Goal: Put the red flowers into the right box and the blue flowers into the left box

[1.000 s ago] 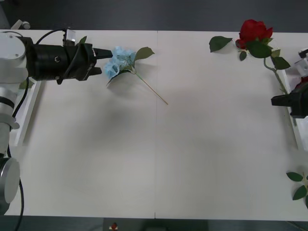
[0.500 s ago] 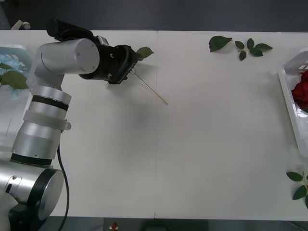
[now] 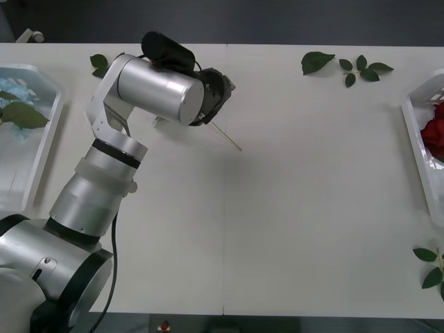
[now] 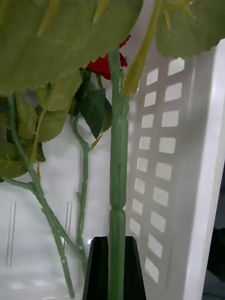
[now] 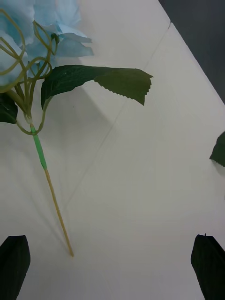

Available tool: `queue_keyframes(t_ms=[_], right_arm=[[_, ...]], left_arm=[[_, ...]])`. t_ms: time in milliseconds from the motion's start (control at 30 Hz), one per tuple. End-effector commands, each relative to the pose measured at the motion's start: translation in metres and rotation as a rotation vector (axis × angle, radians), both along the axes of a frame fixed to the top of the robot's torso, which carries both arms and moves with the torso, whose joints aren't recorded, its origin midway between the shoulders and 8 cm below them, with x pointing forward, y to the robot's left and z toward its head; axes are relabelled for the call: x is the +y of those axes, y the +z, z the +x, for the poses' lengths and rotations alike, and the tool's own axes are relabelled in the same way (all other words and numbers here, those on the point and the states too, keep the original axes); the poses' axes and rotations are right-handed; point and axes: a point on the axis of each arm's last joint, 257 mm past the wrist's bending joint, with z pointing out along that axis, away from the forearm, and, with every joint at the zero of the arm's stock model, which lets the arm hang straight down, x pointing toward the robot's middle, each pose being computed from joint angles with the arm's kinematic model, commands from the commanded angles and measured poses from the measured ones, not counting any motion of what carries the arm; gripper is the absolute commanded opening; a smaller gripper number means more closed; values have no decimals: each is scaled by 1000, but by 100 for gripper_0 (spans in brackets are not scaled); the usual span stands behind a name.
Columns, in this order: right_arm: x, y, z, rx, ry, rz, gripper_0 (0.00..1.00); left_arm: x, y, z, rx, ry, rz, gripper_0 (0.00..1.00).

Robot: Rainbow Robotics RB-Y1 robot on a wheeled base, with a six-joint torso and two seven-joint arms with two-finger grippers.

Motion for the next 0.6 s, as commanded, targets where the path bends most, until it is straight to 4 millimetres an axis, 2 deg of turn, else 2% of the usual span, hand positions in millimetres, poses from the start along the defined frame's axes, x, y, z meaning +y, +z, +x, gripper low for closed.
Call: queue_keyframes(t_ms=[33,133,200,267,333,367,433,600], right_arm=[[-16,-2,-6,4,-42,-30,0],[-24,-7,-12,31,-43,-63,23],[-27,-12,-17,56,-35,-89,48],[-27,-15,-19,70,-28,-99,57],[-29,-16,-20,79,-20,-114,57],[-28,-17,-21,87,-14,-120,74],[-26,-18,-21,94,-2,-120,80],[-12,-18,-16,109,39,-111,83]], left_arm=[[8,15,10,-50,70,36,100],[18,5,14,-74,108,111,100],[27,0,21,-96,134,137,100],[30,-4,25,-104,137,137,100],[38,-7,37,-144,143,155,100],[41,-9,40,-154,143,158,100],[42,-15,44,-162,141,157,100],[58,-19,57,-202,148,165,100]])
